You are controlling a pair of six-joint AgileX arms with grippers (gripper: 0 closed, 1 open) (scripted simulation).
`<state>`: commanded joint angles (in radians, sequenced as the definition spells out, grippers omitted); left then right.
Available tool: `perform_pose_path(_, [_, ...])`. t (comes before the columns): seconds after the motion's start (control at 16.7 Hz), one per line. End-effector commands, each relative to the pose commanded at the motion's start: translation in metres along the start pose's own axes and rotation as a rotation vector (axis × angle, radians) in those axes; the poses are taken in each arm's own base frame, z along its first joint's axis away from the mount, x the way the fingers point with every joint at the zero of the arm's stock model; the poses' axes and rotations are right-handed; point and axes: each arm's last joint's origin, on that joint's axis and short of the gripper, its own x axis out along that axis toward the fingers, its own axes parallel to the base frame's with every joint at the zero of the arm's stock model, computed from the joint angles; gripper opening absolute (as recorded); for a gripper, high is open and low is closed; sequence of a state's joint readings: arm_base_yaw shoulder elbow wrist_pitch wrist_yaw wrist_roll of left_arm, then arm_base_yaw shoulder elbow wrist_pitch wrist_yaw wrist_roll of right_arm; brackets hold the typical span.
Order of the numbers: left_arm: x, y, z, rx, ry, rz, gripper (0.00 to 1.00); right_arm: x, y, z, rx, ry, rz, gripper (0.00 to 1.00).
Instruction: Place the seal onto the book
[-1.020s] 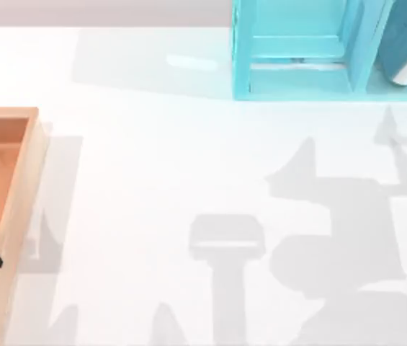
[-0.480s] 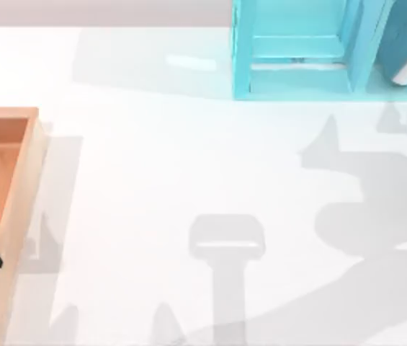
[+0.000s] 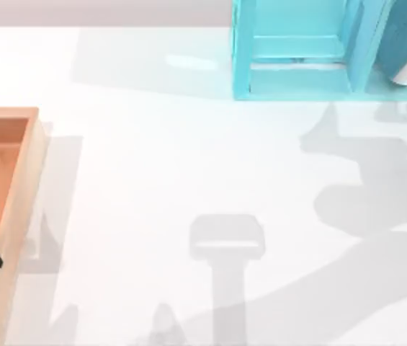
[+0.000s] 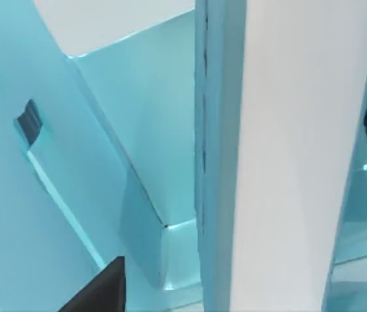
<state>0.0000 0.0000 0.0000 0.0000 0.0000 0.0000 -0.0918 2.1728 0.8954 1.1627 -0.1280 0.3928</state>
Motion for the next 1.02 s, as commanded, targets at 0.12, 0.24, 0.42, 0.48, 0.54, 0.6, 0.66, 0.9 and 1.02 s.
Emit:
perform_pose_path(0.12, [0.0, 0.0, 0.0, 0.0, 0.0, 0.0, 1.0, 0.021, -0.001, 0.0, 0.0, -0.002, 0.0, 1.0])
perform_pose_path(0.24, [0.0, 0.0, 0.0, 0.0, 0.0, 0.0, 1.0, 0.043, -0.001, 0.001, 0.0, -0.003, 0.001, 1.0])
perform_pose_path(0.42, [0.0, 0.0, 0.0, 0.0, 0.0, 0.0, 1.0, 0.068, 0.0, 0.001, 0.0, -0.004, 0.002, 1.0])
perform_pose_path(0.48, [0.0, 0.0, 0.0, 0.0, 0.0, 0.0, 1.0, 0.073, 0.0, 0.001, 0.0, -0.002, 0.001, 1.0])
perform_pose_path(0.54, [0.0, 0.0, 0.0, 0.0, 0.0, 0.0, 1.0, 0.075, 0.0, 0.001, 0.0, -0.001, 0.0, 1.0])
perform_pose_path(0.6, [0.0, 0.0, 0.0, 0.0, 0.0, 0.0, 1.0, 0.076, 0.0, 0.001, 0.0, -0.001, 0.0, 1.0])
perform_pose_path(0.66, [0.0, 0.0, 0.0, 0.0, 0.0, 0.0, 1.0, 0.076, 0.0, 0.001, 0.0, -0.001, 0.0, 1.0])
perform_pose_path(0.9, [0.0, 0.0, 0.0, 0.0, 0.0, 0.0, 1.0, 0.076, 0.0, 0.001, 0.0, -0.001, 0.0, 0.85])
perform_pose_path(1.02, [0.0, 0.0, 0.0, 0.0, 0.0, 0.0, 1.0, 0.076, 0.0, 0.001, 0.0, -0.001, 0.0, 0.7])
